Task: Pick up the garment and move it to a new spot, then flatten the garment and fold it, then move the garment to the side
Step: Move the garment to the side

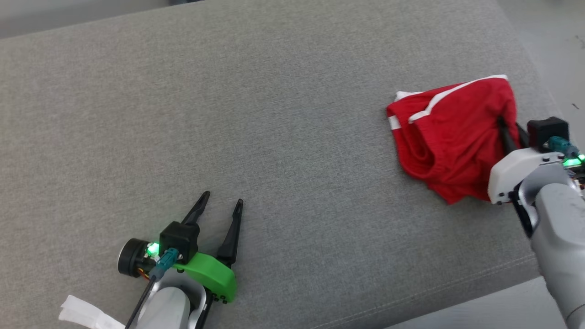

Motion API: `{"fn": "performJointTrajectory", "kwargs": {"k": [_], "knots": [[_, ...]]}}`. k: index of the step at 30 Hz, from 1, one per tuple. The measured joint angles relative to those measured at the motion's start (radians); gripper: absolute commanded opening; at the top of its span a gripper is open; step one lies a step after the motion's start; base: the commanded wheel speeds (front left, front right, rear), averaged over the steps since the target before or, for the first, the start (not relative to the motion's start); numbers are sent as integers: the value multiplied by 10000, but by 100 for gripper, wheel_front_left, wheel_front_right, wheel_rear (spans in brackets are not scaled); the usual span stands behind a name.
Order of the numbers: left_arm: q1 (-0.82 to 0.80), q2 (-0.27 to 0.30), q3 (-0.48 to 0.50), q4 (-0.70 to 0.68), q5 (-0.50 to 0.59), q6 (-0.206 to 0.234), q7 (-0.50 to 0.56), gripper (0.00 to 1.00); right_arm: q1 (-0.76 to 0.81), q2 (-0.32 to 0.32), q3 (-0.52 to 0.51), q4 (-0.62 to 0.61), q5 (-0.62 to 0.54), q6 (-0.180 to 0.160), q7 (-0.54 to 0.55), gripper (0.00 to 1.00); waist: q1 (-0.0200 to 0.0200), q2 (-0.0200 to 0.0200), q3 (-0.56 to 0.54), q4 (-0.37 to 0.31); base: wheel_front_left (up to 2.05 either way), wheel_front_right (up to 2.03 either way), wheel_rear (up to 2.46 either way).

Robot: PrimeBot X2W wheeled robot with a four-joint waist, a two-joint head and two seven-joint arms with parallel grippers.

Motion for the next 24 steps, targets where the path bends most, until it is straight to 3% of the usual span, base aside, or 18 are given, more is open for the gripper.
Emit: {"fn": "performJointTrajectory", "kwargs": {"k": [5, 9, 10, 11, 12, 17, 20, 24], "knots": [[-129, -17, -4, -84, 13, -4, -2, 100, -634, -1051, -907, 757, -961, 0, 311, 0, 0, 0, 235, 599, 0, 0, 0], [-178, -42, 10, -169, 13, -27, -12, 100, -988, -1467, -1998, 949, -1484, 0, 384, 0, 0, 0, 453, 1010, 0, 0, 0], [-188, -38, -4, -188, 13, -29, -15, 100, -1038, -1490, -2257, 1007, -1584, 0, 399, 9, 0, 0, 499, 1085, 0, 0, 0], [-210, -40, 2, -205, 13, -29, -15, 100, -1077, -1511, -2631, 1035, -1707, 0, 414, 85, 0, 0, 560, 1174, 0, 0, 0], [-228, -33, 10, -222, 13, -29, -17, 100, -1084, -1538, -2918, 1057, -1935, 0, 451, 100, 0, 0, 615, 1256, 0, 0, 0], [-268, -23, 128, -284, 13, -31, -19, 100, -1167, -1060, -4155, 602, -2853, 0, 230, 100, 0, 0, 763, 1563, 0, 0, 0], [-269, -25, 332, -320, 48, -31, -17, 100, -1307, -341, -4684, -132, -3089, 0, 29, 100, 0, 0, 721, 1647, 0, 0, 0], [-250, -17, 688, -437, 184, 67, -2, 100, -1307, 949, -4345, -2075, -2826, 0, -23, 100, 0, 0, 534, 1704, 0, 0, 0]]}}
